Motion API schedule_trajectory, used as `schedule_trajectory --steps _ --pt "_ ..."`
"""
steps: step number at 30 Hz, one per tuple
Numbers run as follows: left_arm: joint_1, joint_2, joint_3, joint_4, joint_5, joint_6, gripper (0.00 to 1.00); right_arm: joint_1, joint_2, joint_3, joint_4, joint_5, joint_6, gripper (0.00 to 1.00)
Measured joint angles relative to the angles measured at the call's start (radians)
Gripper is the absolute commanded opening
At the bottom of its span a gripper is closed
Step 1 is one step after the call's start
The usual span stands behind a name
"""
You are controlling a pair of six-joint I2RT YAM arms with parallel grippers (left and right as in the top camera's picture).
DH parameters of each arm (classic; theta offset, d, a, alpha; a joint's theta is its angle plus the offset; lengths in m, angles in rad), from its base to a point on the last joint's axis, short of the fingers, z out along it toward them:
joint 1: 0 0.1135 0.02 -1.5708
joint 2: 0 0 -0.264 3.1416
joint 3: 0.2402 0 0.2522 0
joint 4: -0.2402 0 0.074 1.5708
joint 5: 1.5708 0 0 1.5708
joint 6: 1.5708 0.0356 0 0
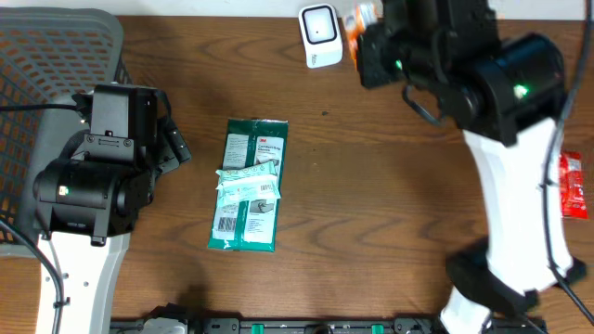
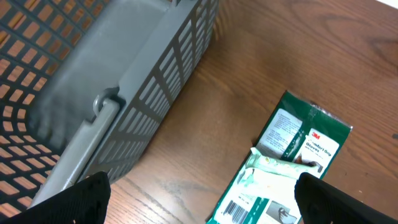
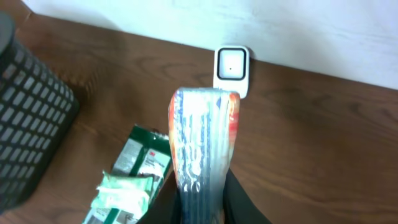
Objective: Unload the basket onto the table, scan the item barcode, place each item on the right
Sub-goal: 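Hold the Kleenex pack under the white scanner with the right gripper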
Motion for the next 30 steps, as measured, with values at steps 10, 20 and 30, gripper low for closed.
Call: schedule_trajectory --steps 10,20,30 --pt "0.000 0.000 0.000 0.000 0.000 0.000 0.95 0.000 0.307 0.042 0.159 0.056 -0.010 0.01" --pt "0.000 0.000 0.000 0.000 0.000 0.000 0.95 -0.013 0.562 0.041 0.451 0.175 -0.101 0.01" --pt "0.000 0.000 0.000 0.000 0.000 0.000 0.95 -0.084 0.737 0.041 0.687 0.191 -0.117 0.01"
